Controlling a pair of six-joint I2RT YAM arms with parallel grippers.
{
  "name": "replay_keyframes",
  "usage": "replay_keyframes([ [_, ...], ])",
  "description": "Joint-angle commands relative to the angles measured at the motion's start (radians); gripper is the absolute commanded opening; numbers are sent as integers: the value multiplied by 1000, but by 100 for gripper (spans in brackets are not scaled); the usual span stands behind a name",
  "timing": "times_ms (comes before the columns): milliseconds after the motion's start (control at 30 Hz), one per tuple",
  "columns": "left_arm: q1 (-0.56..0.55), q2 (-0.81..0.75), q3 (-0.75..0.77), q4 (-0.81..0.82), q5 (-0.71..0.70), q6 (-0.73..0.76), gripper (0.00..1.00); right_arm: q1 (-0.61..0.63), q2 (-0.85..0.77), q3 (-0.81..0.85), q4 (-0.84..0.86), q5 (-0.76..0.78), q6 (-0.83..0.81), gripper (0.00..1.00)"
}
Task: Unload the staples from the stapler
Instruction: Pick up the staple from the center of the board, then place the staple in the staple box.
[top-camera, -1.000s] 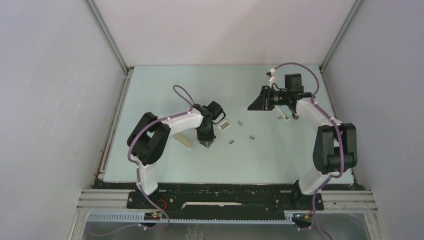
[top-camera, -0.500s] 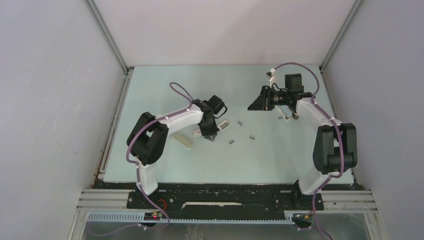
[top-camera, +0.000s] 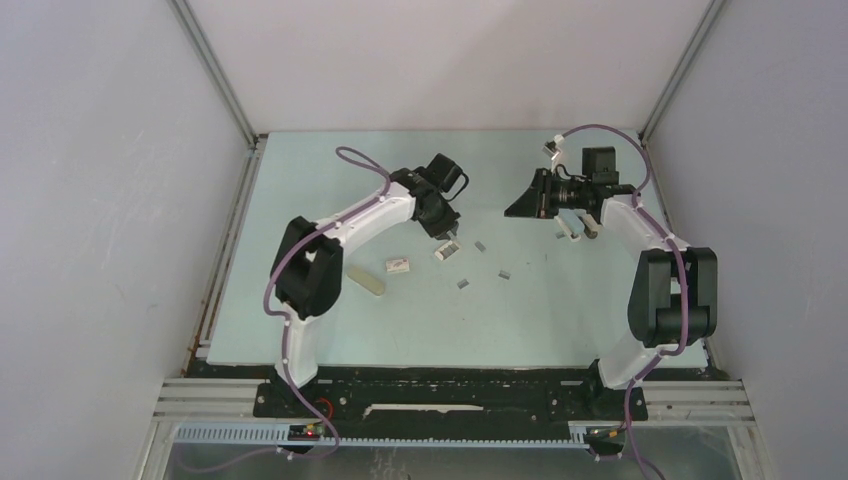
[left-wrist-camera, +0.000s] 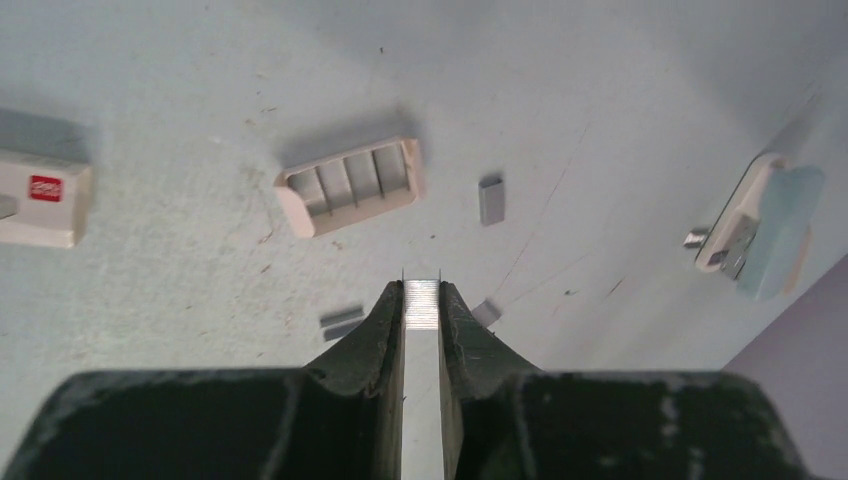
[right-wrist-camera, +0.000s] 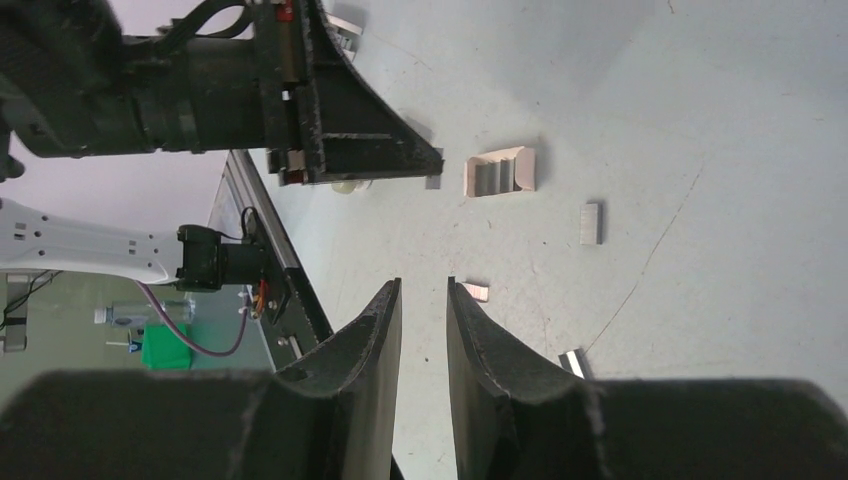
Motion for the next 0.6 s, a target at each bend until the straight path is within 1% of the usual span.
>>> replay_keyframes([
  [0, 7, 75, 117, -64, 4, -101, 7, -13, -19, 5, 15, -30, 7, 31],
  [233, 9, 128, 152, -89, -2, -132, 7, -27, -15, 6, 17, -41, 13, 31],
  [567, 12, 185, 169, -60, 23, -121, 8, -30, -8, 5, 19, -50, 21, 31],
])
